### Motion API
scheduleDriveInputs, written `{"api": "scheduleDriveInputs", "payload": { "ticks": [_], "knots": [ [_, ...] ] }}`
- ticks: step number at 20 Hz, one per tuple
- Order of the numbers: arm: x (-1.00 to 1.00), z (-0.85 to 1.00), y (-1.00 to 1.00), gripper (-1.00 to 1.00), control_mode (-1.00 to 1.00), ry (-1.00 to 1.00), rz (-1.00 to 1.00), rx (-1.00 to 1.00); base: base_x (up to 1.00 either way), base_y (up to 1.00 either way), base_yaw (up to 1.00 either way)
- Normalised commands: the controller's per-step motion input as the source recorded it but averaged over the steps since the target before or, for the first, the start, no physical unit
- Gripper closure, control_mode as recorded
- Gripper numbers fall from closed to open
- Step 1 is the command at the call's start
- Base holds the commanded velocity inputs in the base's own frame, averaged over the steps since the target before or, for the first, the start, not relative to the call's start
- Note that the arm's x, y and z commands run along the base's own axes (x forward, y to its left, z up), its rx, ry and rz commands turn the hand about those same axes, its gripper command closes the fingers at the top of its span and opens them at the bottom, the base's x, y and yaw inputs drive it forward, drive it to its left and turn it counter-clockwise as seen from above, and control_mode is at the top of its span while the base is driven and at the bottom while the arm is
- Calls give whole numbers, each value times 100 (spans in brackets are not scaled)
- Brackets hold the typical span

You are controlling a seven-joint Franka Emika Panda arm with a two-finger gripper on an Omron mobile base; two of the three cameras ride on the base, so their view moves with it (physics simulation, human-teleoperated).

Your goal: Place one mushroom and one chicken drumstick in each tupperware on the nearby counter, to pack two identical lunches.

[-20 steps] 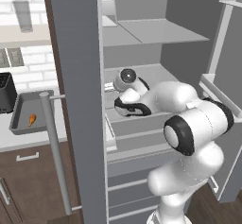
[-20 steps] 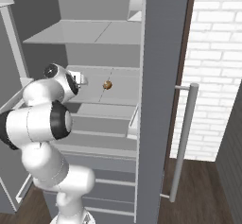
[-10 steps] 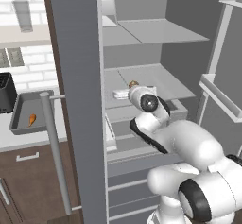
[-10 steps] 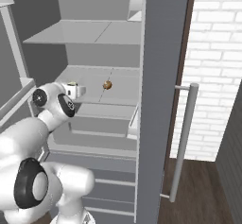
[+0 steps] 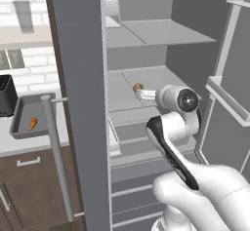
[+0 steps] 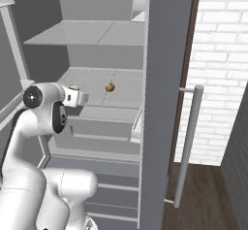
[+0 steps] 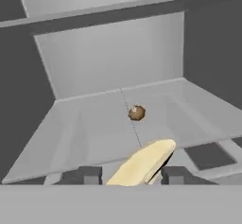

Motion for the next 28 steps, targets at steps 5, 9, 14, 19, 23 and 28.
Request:
{"api": "scheduleDriveInputs", "payload": {
  "ticks": [5,9,14,19,23,28],
  "knots": [
    [-100,77,-31,100,-100,59,-3,9,0,0,0],
    [-100,-19,0,100,-100,44,4,0,0,0,0],
    [-20,-11,1,100,100,4,2,0,-80,8,11],
    [0,0,0,100,100,0,0,0,-95,50,53],
    [0,0,0,100,100,0,0,0,-45,98,65],
    [0,0,0,100,100,0,0,0,61,97,43]
  ]
}}
